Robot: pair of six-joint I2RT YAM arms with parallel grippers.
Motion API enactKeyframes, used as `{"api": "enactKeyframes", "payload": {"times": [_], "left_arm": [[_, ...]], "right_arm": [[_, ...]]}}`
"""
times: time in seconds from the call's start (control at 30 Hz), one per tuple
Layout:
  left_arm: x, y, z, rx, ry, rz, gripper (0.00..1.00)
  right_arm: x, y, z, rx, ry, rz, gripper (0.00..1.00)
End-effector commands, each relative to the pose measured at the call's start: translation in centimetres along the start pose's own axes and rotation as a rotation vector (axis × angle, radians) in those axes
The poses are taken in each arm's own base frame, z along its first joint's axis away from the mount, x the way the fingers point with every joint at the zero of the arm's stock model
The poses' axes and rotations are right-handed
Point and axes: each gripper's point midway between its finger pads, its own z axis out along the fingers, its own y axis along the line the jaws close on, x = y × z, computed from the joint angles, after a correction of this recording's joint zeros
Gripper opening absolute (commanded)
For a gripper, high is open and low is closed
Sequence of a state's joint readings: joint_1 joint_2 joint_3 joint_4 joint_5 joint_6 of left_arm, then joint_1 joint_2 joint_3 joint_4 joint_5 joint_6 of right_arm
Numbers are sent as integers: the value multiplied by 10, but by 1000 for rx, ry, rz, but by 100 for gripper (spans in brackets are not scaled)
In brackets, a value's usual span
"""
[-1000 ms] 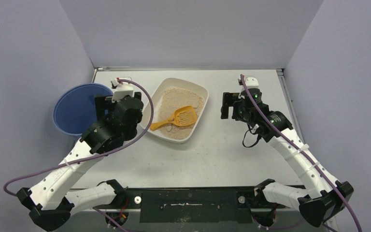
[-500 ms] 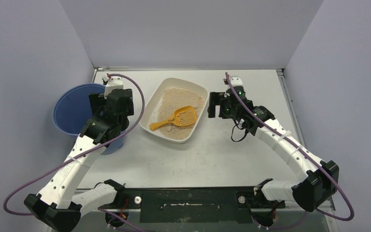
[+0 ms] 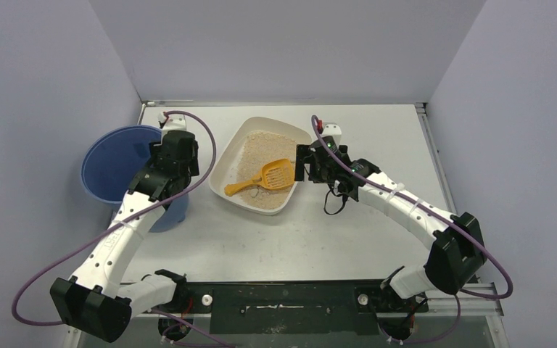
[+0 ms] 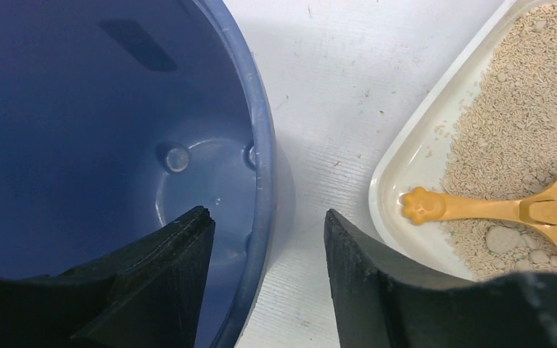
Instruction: Clean the litter box
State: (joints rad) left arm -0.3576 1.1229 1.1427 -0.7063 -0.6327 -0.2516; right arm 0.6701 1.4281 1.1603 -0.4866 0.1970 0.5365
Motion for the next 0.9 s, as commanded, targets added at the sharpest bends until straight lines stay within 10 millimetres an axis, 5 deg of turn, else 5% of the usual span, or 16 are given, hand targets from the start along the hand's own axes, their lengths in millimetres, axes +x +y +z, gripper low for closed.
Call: {"api": "enactKeyframes", "payload": {"times": [0.0,0.5,0.87], "left_arm": [[-9,-11,1,55,-26,-50,52],[-10,-11,-7,85,-24,-38,1],[-14,-16,-12,131,-35,-51,0]], "right_arm": [[-12,15,11,-6,-58,77,93],[22,40,56,15,20,168,74],[49,55,67,-10,79,189,58]]}}
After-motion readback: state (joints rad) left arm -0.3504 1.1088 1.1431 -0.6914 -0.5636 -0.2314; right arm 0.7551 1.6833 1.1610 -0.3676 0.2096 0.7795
